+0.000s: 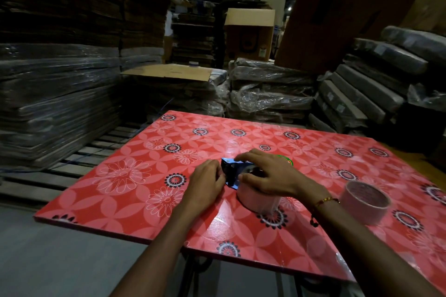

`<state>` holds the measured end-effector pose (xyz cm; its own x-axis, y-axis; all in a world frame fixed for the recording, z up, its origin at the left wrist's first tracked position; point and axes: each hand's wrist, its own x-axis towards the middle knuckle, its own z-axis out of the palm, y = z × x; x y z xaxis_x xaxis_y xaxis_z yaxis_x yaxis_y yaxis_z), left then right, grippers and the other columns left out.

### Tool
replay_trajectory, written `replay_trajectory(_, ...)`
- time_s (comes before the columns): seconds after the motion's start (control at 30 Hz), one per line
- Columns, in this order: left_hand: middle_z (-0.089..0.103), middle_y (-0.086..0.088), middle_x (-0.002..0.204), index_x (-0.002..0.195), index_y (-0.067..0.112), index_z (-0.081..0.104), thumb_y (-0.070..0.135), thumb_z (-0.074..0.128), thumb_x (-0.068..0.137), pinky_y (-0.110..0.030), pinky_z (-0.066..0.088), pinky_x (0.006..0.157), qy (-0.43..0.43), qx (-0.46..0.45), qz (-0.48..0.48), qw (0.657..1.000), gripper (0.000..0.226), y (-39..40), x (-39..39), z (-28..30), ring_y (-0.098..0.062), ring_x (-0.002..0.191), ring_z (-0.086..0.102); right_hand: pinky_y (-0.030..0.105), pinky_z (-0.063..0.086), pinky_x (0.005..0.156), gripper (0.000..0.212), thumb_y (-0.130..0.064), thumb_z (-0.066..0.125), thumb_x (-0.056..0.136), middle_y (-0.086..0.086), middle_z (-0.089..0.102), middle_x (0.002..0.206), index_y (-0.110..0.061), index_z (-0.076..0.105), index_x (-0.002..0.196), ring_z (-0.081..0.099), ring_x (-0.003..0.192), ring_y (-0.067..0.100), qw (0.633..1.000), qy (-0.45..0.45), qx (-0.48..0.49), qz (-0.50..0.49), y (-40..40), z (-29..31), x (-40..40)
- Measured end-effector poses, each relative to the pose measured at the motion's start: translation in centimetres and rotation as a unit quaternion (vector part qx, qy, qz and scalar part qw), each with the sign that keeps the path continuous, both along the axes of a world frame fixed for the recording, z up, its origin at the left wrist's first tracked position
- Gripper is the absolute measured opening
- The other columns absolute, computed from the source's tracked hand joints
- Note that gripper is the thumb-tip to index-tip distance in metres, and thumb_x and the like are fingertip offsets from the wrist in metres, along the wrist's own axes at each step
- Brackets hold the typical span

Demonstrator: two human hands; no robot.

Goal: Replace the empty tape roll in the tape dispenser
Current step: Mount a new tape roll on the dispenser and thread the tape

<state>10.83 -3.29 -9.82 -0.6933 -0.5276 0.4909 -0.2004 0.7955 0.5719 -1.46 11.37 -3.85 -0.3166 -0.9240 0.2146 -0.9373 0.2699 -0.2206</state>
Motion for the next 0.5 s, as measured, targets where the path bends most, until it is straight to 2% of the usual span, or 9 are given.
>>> replay_trajectory(0.1, 0.056, -0.007, 0.082, 0.078, 0.013, 0.048, 0.011, 0.056, 0.088, -0.03, 0.026, 0.064, -0.016, -0.017, 0.02, 1.0, 0.013, 0.3, -0.2, -0.1, -0.021, 0.075, 0.045, 0.044, 0.051, 0.089, 0.057, -0.051, 0.042, 0.081, 0.0, 0.059, 0.122, -0.032, 0.061, 0.131, 0.063, 0.106, 0.026, 1.0, 0.005, 0.008, 0.022, -0.3, 0.2, 0.1)
replay_trajectory(0.2, 0.057, -0.007, 0.083, 0.076, 0.013, 0.048, 0.01, 0.057, 0.087, -0.029, 0.026, 0.063, -0.007, -0.001, 0.023, 1.0, 0.014, 0.3, -0.1, -0.2, -0.02, 0.075, 0.047, 0.042, 0.051, 0.085, 0.045, -0.041, 0.046, 0.085, 0.0, 0.058, 0.117, -0.035, 0.062, 0.127, 0.063, 0.101, 0.027, 0.999, 0.031, 0.022, 0.039, -0.6, 0.4, -0.1)
replay_trajectory(0.33, 0.061, -0.009, 0.086, 0.077, 0.013, 0.053, 0.009, 0.058, 0.088, -0.029, 0.03, 0.065, -0.001, 0.014, 0.012, 1.0, 0.013, 0.1, 0.1, -0.1, -0.02, 0.077, 0.049, 0.033, 0.046, 0.076, 0.037, -0.059, 0.05, 0.094, -0.004, 0.059, 0.123, -0.036, 0.067, 0.116, 0.065, 0.096, 0.023, 0.996, 0.063, 0.036, 0.054, -0.3, 0.2, -0.5)
replay_trajectory(0.43, 0.059, -0.007, 0.086, 0.079, 0.011, 0.054, 0.011, 0.057, 0.09, -0.029, 0.028, 0.064, 0.0, 0.005, 0.014, 1.0, 0.011, 0.2, 0.1, -0.1, -0.019, 0.077, 0.048, 0.035, 0.052, 0.08, 0.048, -0.068, 0.048, 0.094, -0.006, 0.061, 0.125, -0.031, 0.075, 0.109, 0.067, 0.093, 0.02, 0.994, 0.073, 0.043, 0.062, -0.2, 0.6, -0.5)
replay_trajectory(0.5, 0.059, -0.006, 0.088, 0.081, 0.012, 0.054, 0.012, 0.056, 0.091, -0.028, 0.027, 0.064, -0.003, -0.007, 0.018, 1.0, 0.01, 0.3, 0.1, -0.2, -0.021, 0.081, 0.051, 0.037, 0.053, 0.084, 0.062, -0.076, 0.04, 0.089, -0.004, 0.063, 0.123, -0.029, 0.076, 0.109, 0.067, 0.093, 0.02, 0.993, 0.081, 0.054, 0.064, -0.3, 1.2, -0.4)
